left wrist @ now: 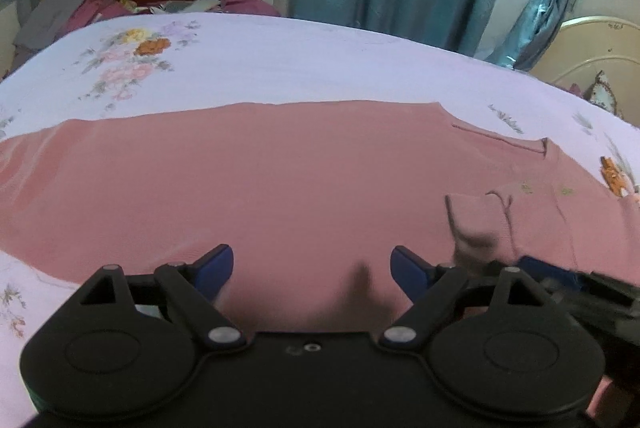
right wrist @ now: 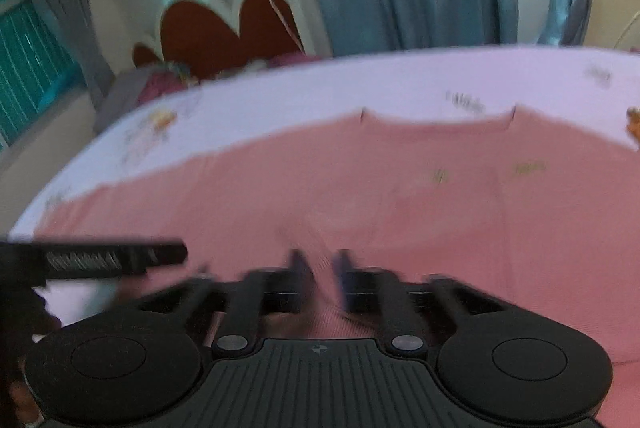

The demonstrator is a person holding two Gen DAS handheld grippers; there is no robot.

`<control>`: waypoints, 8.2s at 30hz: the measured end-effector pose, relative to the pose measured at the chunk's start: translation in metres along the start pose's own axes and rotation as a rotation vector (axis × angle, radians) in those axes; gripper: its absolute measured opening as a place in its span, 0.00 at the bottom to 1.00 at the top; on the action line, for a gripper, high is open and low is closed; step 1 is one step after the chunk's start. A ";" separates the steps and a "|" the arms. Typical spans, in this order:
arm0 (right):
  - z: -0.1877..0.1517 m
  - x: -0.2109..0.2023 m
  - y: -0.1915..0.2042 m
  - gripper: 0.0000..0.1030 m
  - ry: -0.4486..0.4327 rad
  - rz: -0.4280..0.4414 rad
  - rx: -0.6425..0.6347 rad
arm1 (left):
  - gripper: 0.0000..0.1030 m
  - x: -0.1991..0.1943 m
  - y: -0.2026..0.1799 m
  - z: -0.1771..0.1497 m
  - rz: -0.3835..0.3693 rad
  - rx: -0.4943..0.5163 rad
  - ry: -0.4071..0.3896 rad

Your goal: Fold small clothes

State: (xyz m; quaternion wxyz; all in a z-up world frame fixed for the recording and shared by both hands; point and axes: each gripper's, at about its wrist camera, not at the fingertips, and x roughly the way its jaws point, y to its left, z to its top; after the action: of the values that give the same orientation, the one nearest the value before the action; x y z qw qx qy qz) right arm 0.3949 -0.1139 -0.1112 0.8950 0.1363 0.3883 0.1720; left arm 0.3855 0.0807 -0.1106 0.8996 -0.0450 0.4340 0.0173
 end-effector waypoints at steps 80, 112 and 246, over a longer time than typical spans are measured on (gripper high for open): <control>0.051 -0.032 -0.255 0.20 -0.092 -0.549 0.081 | 0.53 0.073 -0.127 0.001 -0.034 0.183 -0.077; -0.020 -0.080 -0.128 0.65 -0.044 -0.265 -0.062 | 0.70 -0.002 -0.088 -0.023 0.075 0.139 -0.073; 0.017 -0.041 -0.140 0.55 -0.058 -0.330 0.181 | 0.31 -0.014 0.038 -0.017 0.043 0.150 -0.187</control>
State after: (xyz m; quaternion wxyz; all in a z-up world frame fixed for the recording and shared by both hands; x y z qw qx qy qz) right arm 0.4098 -0.2591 -0.1267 0.9060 0.1556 0.3933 -0.0166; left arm 0.3612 0.1175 -0.1130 0.9364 0.0336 0.3492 0.0084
